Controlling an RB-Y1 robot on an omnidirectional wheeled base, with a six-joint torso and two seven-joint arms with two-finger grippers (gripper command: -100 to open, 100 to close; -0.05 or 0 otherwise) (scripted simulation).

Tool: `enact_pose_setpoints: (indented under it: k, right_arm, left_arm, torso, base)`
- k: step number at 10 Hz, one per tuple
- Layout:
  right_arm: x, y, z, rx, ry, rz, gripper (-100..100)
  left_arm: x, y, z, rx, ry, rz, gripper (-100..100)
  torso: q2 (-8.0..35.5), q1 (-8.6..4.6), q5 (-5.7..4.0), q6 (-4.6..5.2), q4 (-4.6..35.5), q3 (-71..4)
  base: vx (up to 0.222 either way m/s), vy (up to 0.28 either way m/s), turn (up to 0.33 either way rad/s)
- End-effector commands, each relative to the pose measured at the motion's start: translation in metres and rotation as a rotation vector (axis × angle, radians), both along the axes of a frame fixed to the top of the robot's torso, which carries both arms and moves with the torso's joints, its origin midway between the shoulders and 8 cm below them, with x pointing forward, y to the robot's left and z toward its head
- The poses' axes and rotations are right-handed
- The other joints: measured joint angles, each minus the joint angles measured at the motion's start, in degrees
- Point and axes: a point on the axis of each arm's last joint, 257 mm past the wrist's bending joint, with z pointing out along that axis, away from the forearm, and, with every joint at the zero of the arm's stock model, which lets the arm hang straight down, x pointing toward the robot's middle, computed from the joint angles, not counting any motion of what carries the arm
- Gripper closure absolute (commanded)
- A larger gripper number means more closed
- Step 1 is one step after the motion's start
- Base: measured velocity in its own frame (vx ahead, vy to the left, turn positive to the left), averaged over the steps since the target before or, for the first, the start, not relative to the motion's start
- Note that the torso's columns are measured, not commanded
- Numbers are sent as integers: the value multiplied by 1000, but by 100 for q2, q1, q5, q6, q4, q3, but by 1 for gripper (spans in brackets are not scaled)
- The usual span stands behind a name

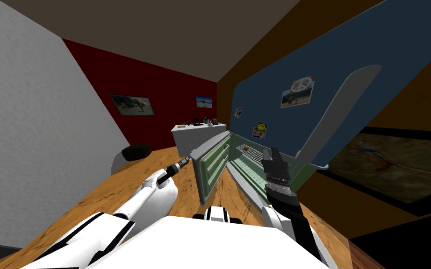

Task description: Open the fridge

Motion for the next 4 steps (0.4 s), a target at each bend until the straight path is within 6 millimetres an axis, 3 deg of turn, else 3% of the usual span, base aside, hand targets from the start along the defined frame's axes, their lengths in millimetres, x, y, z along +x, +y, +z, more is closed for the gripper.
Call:
enact_pose_setpoints:
  k: [1,4]
  right_arm:
    - [0,0,0,0,0,0,0]
    - [0,0,0,0,0,0,0]
  left_arm:
    - [0,0,0,0,0,0,0]
    - [0,0,0,0,0,0,0]
  torso:
    - [2,0,0,-1,0,1]
    - [2,-4,-1,-1,0,1]
  base:
    - [0,0,0]
    - [0,0,0]
